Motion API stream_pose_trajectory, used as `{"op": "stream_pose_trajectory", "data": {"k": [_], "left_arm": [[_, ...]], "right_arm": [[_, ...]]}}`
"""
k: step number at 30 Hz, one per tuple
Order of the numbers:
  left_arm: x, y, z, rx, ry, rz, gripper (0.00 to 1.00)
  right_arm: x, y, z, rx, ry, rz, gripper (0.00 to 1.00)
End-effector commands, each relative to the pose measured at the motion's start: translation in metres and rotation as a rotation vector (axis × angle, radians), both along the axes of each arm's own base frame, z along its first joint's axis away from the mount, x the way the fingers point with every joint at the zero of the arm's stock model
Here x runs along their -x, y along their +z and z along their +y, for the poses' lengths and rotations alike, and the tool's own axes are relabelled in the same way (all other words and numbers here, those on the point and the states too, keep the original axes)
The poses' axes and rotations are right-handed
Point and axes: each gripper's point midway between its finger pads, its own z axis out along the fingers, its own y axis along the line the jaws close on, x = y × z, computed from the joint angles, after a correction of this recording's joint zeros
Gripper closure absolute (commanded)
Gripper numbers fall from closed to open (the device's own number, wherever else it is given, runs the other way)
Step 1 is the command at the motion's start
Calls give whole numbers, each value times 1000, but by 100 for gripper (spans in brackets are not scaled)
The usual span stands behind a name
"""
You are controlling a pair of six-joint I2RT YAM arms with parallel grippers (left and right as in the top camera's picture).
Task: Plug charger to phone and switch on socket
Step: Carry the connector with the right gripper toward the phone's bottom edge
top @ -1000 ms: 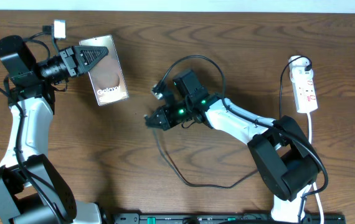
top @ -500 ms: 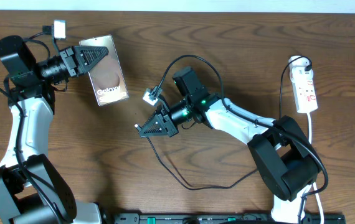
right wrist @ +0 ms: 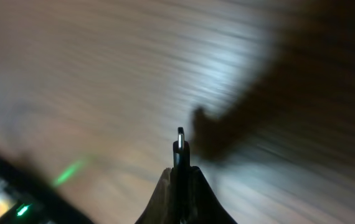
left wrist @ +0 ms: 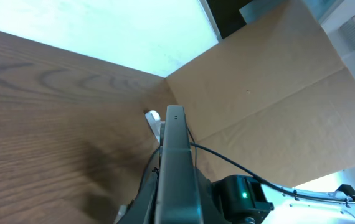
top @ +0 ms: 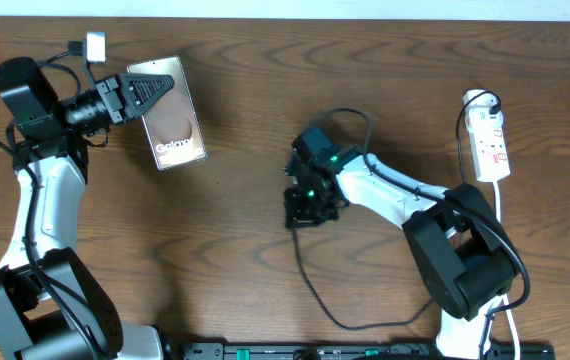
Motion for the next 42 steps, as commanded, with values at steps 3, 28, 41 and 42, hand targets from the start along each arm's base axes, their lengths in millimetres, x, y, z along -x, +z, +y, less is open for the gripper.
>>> {"op": "stream_pose_trajectory", "data": {"k": [3,28,41,42], "left_arm": [[7,6,-3,-3,-30,-31,92],[7,6,-3,-3,-30,-30,92],[7,6,-3,-3,-30,-30,93],[7,6,-3,-3,-30,-30,92]], "right_arm": [[11,-11,-49,257,-94,63,99],[64,-35,-74,423,-97,161,99],[33,47,64,-606,232,39,99],[29,60,73,-697,263,6,99]]}}
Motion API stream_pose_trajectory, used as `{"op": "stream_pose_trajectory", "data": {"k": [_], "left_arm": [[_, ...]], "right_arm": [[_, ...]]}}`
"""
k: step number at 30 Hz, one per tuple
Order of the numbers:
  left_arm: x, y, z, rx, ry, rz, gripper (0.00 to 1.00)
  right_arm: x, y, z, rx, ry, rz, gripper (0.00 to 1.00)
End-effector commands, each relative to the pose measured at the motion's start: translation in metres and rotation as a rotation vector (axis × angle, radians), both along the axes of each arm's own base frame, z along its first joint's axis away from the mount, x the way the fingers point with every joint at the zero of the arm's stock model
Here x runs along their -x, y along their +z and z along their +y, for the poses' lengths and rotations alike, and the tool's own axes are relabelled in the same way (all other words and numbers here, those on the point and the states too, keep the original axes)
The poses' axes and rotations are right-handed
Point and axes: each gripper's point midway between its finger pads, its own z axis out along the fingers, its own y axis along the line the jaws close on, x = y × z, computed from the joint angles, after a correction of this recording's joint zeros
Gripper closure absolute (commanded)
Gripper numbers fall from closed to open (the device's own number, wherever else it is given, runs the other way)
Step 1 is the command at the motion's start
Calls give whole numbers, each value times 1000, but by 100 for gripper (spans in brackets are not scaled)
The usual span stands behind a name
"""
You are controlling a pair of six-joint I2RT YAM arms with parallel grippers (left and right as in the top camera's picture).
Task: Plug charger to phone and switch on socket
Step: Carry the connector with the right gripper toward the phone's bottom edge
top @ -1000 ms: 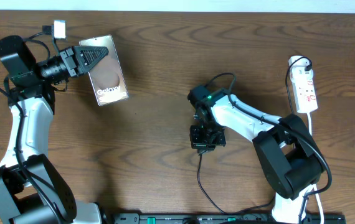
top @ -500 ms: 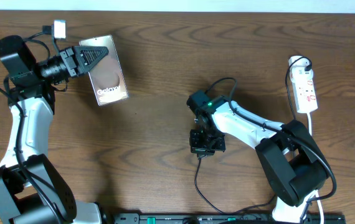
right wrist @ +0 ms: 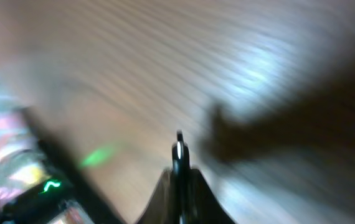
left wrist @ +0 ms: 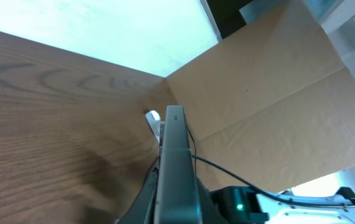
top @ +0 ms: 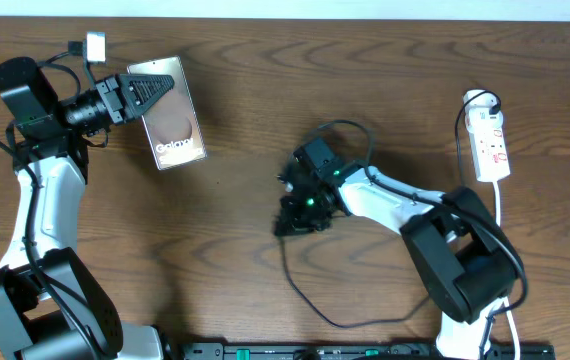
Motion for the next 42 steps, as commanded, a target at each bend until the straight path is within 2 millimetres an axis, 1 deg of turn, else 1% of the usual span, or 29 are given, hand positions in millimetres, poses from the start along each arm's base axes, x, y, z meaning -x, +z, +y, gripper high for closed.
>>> {"op": "stream_pose_trajectory", "data": {"k": [1,3,7,10,13,26,32,37,42], "left_arm": [[7,6,-3,-2,-31,-29,92],[7,6,-3,-2,-31,-30,92],[8,6,-4,-4,-39,-38,92],[9,6,-4,-4,-42,-41,92],[9,6,-4,-5,-42,-42,92],[8,6,-4,-9,-42,-52,92],[9,6,-4,-9,-43,-52,92],[8,6,-4,-10,-42,-52,92],[8,6,-4,-10,-42,-52,92]], "right_arm": [[15,56,33,-411,184,10,99],[6,65,40,-458,179,-24,99],[-2,80,49,-545,213,-107,99],[-4,106,57,-688,290,-200,99],[-12,122,63,-762,328,-315,99],[-19,139,68,-834,367,-457,99],[-19,139,70,-857,373,-447,99],[-20,147,78,-911,374,-462,99],[-21,146,84,-939,360,-441,99]]}}
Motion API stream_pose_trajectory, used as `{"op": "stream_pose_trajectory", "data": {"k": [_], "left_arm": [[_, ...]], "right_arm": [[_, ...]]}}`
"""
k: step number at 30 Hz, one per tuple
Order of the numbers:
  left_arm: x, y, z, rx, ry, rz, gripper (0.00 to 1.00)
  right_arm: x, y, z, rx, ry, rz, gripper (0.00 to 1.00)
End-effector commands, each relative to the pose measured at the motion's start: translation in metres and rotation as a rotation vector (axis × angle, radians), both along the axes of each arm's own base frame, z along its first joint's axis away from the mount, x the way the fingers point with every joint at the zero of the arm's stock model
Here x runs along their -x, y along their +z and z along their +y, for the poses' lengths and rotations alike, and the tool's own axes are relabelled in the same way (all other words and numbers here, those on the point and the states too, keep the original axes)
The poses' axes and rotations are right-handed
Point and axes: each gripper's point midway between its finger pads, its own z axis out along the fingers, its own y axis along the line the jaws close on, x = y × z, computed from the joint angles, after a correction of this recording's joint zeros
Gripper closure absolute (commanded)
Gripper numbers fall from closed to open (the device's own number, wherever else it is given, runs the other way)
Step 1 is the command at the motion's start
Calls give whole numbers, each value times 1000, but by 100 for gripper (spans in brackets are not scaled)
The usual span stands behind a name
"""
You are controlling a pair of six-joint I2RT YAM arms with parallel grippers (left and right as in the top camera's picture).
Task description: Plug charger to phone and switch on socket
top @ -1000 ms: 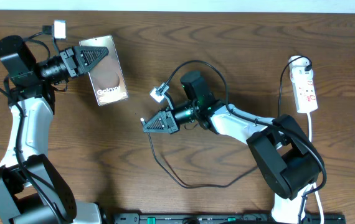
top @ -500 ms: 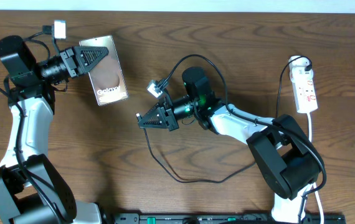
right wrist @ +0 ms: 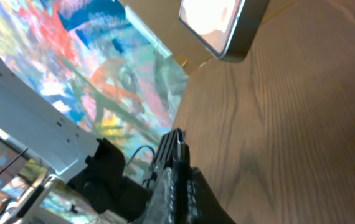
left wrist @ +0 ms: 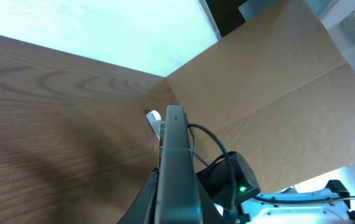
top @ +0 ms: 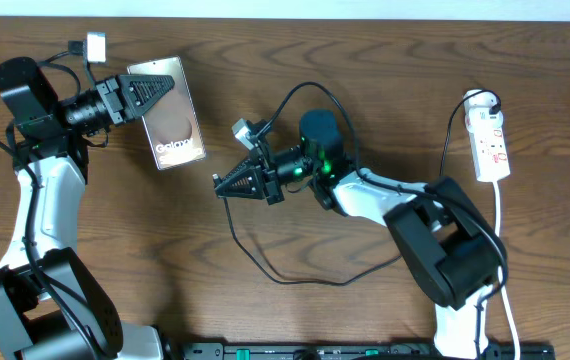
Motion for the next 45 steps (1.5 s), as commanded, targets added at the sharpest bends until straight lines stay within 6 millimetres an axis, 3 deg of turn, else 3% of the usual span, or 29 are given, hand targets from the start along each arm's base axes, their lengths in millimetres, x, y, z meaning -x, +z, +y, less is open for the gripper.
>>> {"op": "stream_pose_trajectory", "data": {"k": [1,5,10,18,28,45], "left_arm": [[8,6,-4,-1,-37,-31,92],[8,6,-4,-1,-37,-31,92],[7,6,-4,-2,-35,-31,92],[4,4,-4,-6,-18,-23,92],[-7,-4,-32,-31,1,12,93],[-13,-7,-29,-43,42,19,93]], "right_arm": [[4,-12,5,36,23,118,99],[4,-10,6,20,26,134,99],[4,7,6,-31,21,107,99],[1,9,11,-37,-10,120,99],[2,9,11,-38,-11,119,99],[-3,12,12,-54,-37,110,99]]}}
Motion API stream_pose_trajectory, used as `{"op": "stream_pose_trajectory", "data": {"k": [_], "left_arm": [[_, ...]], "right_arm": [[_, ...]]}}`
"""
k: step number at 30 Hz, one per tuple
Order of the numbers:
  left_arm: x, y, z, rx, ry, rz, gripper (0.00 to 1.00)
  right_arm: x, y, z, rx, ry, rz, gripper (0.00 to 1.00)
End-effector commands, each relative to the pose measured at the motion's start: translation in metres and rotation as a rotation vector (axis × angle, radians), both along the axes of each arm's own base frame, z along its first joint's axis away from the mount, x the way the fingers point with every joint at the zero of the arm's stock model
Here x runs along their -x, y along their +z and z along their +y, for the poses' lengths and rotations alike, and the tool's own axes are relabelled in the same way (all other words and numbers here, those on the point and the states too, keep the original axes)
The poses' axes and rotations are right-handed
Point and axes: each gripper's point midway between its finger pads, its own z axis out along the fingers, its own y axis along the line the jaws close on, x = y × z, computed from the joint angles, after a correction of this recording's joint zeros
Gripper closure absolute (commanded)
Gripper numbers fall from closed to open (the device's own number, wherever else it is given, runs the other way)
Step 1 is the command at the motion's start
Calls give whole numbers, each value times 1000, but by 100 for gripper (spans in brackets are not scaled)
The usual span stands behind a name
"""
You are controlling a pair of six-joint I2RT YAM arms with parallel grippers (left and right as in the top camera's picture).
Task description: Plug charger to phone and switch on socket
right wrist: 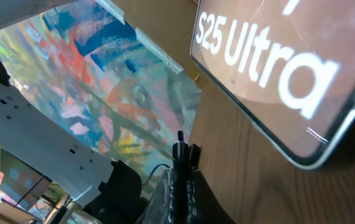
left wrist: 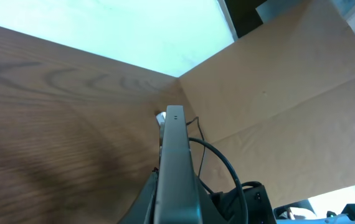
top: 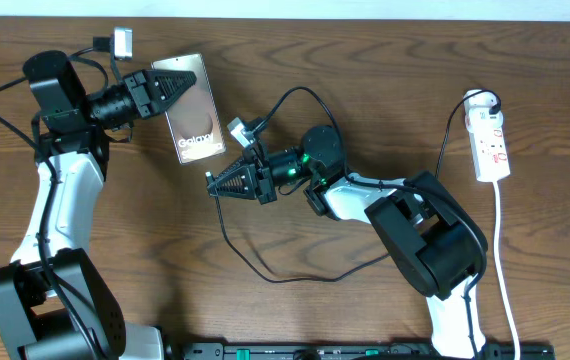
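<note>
The phone, its screen lit with "Galaxy", is held off the table at the upper left with my left gripper shut on its top end. In the left wrist view the phone shows edge-on between the fingers. My right gripper points left, shut on the black charger plug, whose tip sits just below the phone's lower end. The phone's screen fills the right wrist view's upper right. The black cable loops over the table. The white socket strip lies far right.
The socket strip's white cord runs down the table's right edge. A brown cardboard wall stands behind the table in the left wrist view. Bare wooden tabletop lies below both grippers.
My left gripper has carried the phone to the right, closer to the plug. My right gripper has shifted slightly left, and the phone's lower end now looms large just ahead of the plug.
My right gripper was low over the table's middle, shut on the plug, and my left held the phone at the upper left. Then the right gripper was raised and pointing left at the phone. Now phone and plug are close together.
</note>
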Motion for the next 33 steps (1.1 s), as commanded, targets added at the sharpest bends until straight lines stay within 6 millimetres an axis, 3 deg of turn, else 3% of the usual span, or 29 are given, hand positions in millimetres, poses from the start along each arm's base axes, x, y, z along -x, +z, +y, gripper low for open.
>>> {"op": "stream_pose_trajectory", "data": {"k": [1,16,33], "left_arm": [[2,4,1,-6,0,-21,93],[16,10,-7,23,-92,-32,92],[19,11,-13,20,-116,-48,93]], "right_arm": [[-4,3,3,-9,-24,1,99],[-8,4,2,-12,-40,1,99],[-9,5,2,-16,-43,-5,99]]}}
